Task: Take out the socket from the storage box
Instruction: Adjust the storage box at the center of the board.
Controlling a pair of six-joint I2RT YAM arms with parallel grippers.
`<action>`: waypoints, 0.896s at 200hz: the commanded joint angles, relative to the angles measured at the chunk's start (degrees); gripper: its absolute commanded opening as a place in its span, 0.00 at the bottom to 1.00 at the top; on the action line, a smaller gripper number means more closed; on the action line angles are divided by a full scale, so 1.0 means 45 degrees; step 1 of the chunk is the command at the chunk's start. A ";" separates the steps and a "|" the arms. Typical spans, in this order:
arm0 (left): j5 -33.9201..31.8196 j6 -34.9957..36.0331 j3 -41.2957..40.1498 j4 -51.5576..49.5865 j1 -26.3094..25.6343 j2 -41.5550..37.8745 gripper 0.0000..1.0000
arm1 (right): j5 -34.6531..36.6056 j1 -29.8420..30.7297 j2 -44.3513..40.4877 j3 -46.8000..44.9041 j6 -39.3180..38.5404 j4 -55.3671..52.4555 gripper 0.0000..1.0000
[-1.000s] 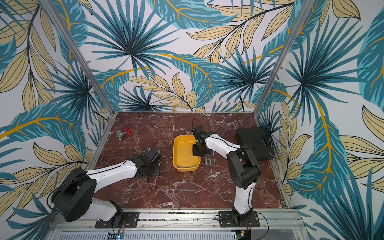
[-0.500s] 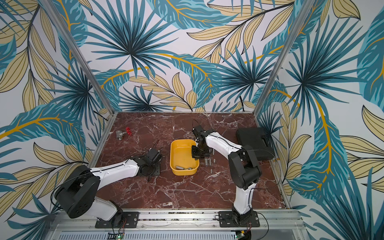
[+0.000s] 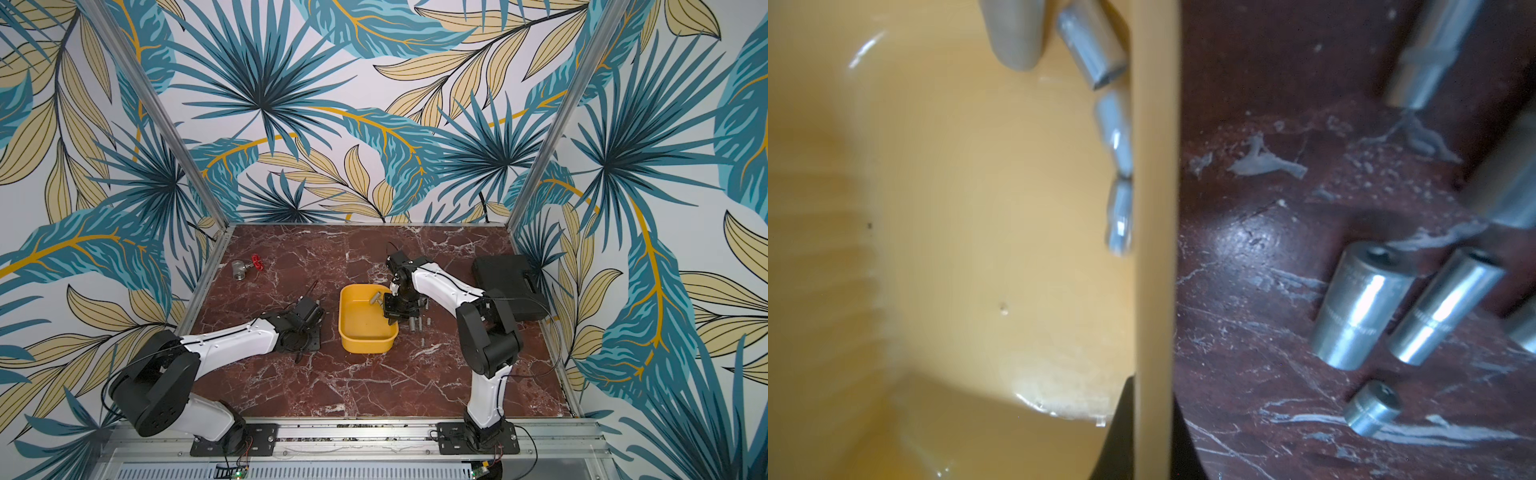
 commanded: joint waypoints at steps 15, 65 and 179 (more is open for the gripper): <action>-0.0039 0.0110 0.0087 -0.0015 0.0056 0.0123 0.38 | -0.0281 -0.0011 0.0012 -0.0292 0.0008 0.0074 0.00; -0.0103 0.0035 0.0048 -0.0161 0.0067 -0.0084 0.41 | 0.0367 0.0004 -0.0094 -0.0798 0.0101 0.0560 0.00; -0.0297 -0.0047 0.0145 -0.0987 0.0054 -0.1651 0.45 | 0.2723 0.0050 -0.0224 -0.2385 0.0486 0.2392 0.03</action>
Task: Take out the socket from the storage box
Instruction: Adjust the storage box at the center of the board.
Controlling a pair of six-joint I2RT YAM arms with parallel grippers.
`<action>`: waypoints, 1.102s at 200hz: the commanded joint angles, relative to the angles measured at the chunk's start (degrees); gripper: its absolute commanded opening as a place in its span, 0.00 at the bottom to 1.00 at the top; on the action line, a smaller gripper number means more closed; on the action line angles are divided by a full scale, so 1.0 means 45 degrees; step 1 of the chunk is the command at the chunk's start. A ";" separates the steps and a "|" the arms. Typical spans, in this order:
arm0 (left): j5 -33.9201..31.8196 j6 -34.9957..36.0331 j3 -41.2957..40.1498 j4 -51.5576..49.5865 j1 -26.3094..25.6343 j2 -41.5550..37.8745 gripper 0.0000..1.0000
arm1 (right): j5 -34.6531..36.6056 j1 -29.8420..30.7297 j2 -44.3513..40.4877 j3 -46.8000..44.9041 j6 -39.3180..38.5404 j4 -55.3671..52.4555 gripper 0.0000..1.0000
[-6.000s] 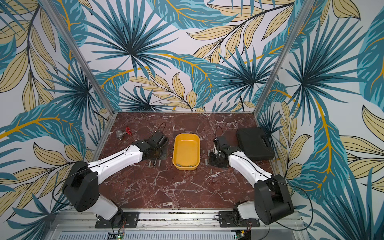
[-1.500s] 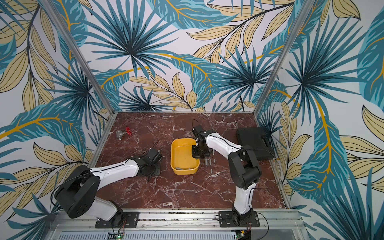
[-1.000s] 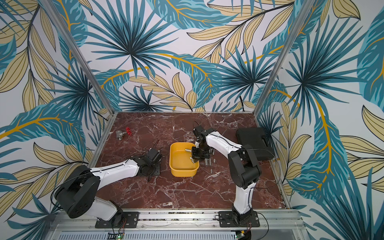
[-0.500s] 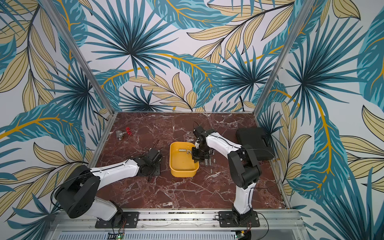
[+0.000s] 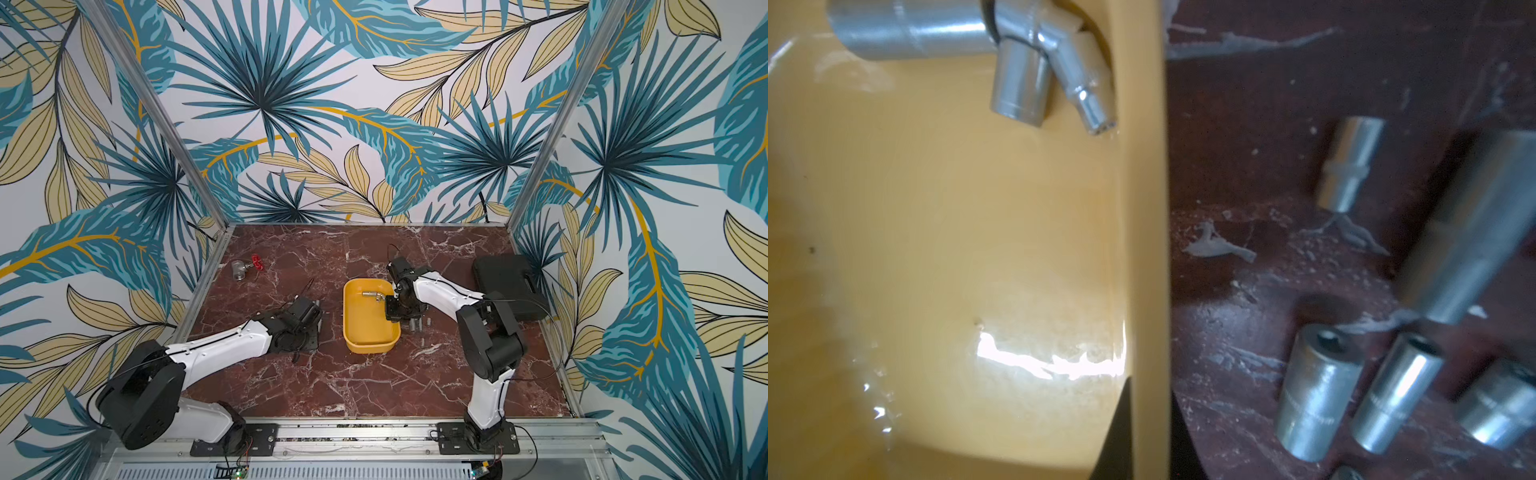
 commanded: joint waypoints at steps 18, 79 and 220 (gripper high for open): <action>-0.0273 -0.0022 0.0150 -0.0541 0.0054 -0.0719 0.45 | 0.1046 0.0038 0.0289 -0.0756 0.0497 -0.0315 0.06; -0.0342 -0.0102 0.0135 -0.0752 0.0054 -0.0945 0.46 | 0.1061 0.0116 0.0060 -0.0894 0.0514 -0.0318 0.17; -0.0569 -0.0116 0.0111 -0.1123 0.0054 -0.1404 0.46 | 0.1066 0.0122 -0.1005 0.2349 -0.2460 -0.1632 0.47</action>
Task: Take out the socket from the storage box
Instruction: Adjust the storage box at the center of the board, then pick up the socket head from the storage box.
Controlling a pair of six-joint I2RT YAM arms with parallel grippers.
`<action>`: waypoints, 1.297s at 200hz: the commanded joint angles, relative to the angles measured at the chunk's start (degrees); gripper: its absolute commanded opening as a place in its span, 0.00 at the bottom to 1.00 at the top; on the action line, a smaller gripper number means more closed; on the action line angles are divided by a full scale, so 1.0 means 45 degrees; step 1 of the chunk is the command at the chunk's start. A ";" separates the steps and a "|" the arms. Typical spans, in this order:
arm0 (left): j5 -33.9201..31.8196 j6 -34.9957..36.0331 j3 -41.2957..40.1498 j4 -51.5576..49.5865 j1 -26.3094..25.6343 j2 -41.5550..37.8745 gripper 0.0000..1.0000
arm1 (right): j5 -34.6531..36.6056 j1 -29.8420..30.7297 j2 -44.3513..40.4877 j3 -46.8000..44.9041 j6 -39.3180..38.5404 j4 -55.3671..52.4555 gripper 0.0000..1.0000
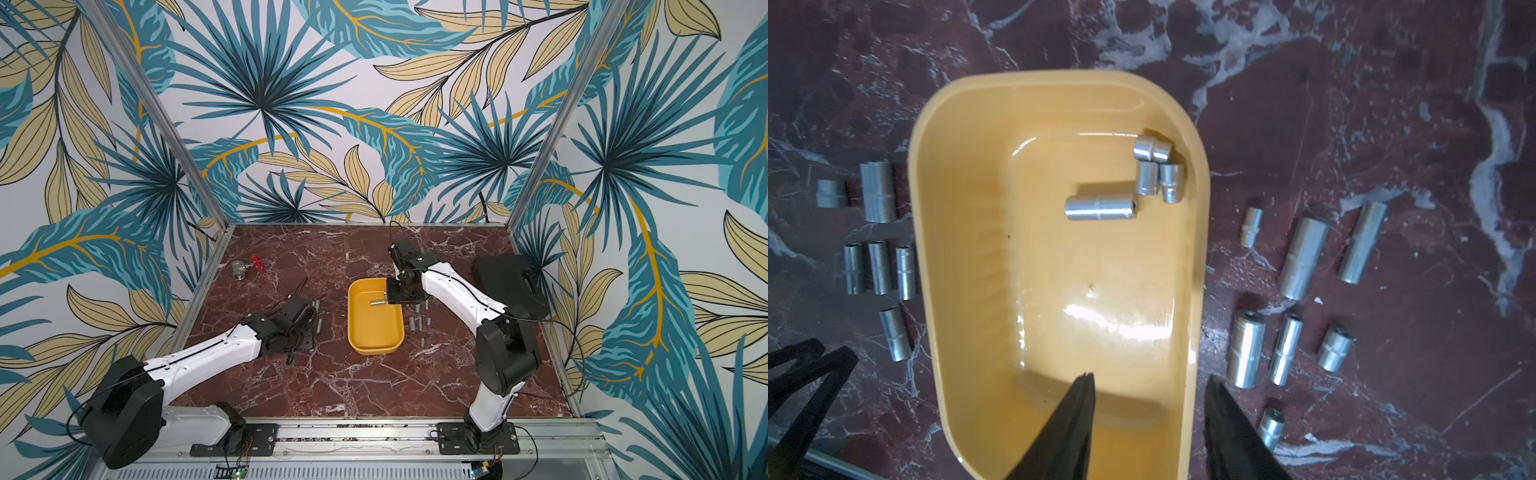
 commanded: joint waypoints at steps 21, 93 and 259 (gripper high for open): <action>-0.0274 -0.0062 0.0134 -0.0292 0.0054 -0.0308 0.46 | -0.0672 0.0071 0.1115 0.0376 -0.2639 0.0386 0.46; -0.0402 -0.0300 -0.0132 -0.0556 0.0054 -0.0911 0.47 | 0.0335 0.0716 0.2687 0.0756 -0.5963 0.1181 0.48; -0.0421 -0.0774 -0.0824 -0.0578 0.0044 -0.1678 0.47 | 0.0916 0.1904 0.3923 0.0646 -0.8025 0.0385 0.46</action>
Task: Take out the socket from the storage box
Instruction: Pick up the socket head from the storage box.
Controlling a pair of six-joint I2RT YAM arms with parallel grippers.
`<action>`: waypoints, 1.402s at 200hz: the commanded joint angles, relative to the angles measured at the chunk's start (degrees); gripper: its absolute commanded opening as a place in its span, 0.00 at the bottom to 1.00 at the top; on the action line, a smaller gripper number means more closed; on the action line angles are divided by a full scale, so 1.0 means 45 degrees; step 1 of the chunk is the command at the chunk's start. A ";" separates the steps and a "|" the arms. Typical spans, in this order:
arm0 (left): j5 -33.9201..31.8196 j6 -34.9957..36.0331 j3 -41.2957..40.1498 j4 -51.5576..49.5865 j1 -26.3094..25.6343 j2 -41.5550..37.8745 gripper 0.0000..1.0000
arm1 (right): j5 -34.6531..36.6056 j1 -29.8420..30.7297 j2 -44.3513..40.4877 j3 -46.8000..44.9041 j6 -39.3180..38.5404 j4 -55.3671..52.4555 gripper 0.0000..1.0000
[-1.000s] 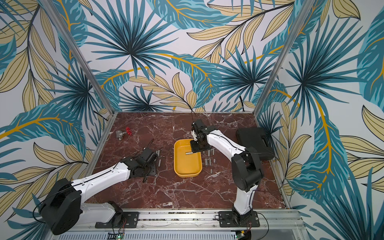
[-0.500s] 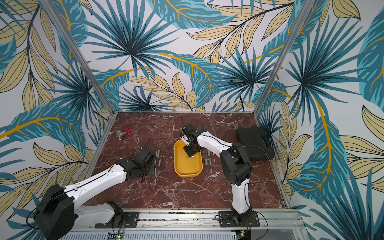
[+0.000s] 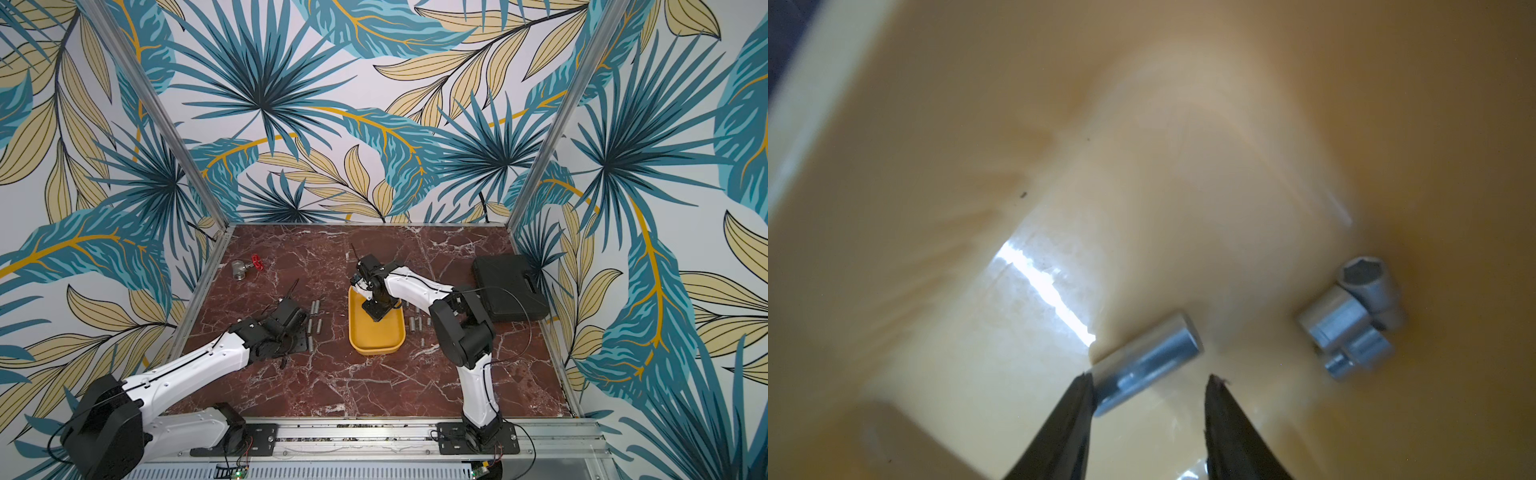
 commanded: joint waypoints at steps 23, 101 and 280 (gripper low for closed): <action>-0.0177 -0.0153 -0.0336 -0.0013 0.0044 -0.0243 0.47 | 0.0132 0.0073 0.0029 -0.0452 -0.0124 -0.0470 0.45; -0.0197 -0.0148 -0.0375 -0.0072 0.0054 -0.0263 0.48 | -0.0393 0.0090 0.0373 -0.0011 0.0498 -0.0211 0.44; -0.0314 0.0255 0.0135 -0.0198 0.0054 0.0037 0.50 | -0.0732 -0.0132 -0.2036 -0.0958 0.2410 0.0860 0.04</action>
